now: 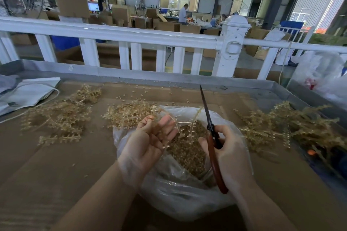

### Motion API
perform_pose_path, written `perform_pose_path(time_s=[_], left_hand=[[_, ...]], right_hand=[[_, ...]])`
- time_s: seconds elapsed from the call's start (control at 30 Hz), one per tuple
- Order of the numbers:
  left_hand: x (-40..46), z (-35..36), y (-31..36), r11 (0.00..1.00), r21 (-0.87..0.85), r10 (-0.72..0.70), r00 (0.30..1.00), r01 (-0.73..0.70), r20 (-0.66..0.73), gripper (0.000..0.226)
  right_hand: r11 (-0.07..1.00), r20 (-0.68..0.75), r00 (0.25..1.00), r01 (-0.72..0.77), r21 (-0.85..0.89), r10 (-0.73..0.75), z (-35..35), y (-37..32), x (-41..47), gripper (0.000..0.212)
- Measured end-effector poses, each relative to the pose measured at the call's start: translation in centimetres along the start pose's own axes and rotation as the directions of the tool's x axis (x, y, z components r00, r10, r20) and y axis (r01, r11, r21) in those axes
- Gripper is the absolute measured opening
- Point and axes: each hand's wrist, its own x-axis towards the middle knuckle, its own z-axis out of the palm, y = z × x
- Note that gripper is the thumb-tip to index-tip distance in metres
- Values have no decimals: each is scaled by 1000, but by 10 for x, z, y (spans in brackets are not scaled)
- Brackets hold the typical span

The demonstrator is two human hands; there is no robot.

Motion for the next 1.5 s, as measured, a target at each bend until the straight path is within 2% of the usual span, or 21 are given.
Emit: perform_pose_path(time_s=[0.2, 0.33, 0.43, 0.53, 0.7, 0.8, 0.93, 1.03, 1.1, 1.17, 1.27, 1.37, 1.5], left_hand=[[-3, 2, -4, 999, 23, -45, 998, 44, 42, 23], [-7, 4, -13, 987, 149, -58, 997, 50, 45, 16], [-10, 9, -20, 975, 198, -109, 994, 101, 30, 23], [-14, 13, -20, 952, 261, -178, 982, 157, 58, 34], [-16, 9, -18, 926, 343, -206, 973, 157, 109, 60], [-18, 7, -17, 917, 372, -191, 977, 144, 93, 56], [-19, 6, -20, 878, 464, -175, 981, 116, 85, 49], [-19, 8, -23, 845, 526, -165, 983, 96, 86, 45], [-20, 9, -23, 830, 550, -166, 982, 92, 86, 34], [-19, 9, -22, 822, 563, -167, 982, 87, 93, 27], [-18, 11, -22, 827, 559, -140, 985, 59, 102, 18], [-15, 18, -23, 851, 524, -117, 986, 38, 119, 16], [-10, 22, -26, 879, 472, -139, 983, 69, 116, 26]], right_hand=[[990, 24, 998, -65, 124, 62, 1, -8, 0, 19], [978, 77, 989, -135, 156, 124, 3, -13, 3, 25], [960, 112, 977, -203, 195, 184, 4, -14, 7, 32], [953, 23, 977, -211, 219, 211, 0, -11, 14, 35], [870, -197, 932, -188, 456, 305, -22, -2, 39, 34], [840, -308, 881, -161, 518, 359, -39, 8, 55, 33], [889, -393, 816, -290, 355, 423, -55, 27, 74, 33], [902, -320, 843, -404, 152, 431, -61, 33, 82, 34], [906, -287, 891, -402, -136, 352, -61, 34, 82, 34], [846, -301, 928, -336, -414, 222, -61, 30, 78, 33], [790, -303, 953, -198, -580, 15, -56, 19, 67, 28], [780, -118, 988, 6, -625, -102, -40, 3, 52, 28], [818, 124, 983, 180, -547, -134, -8, -14, 27, 30]])
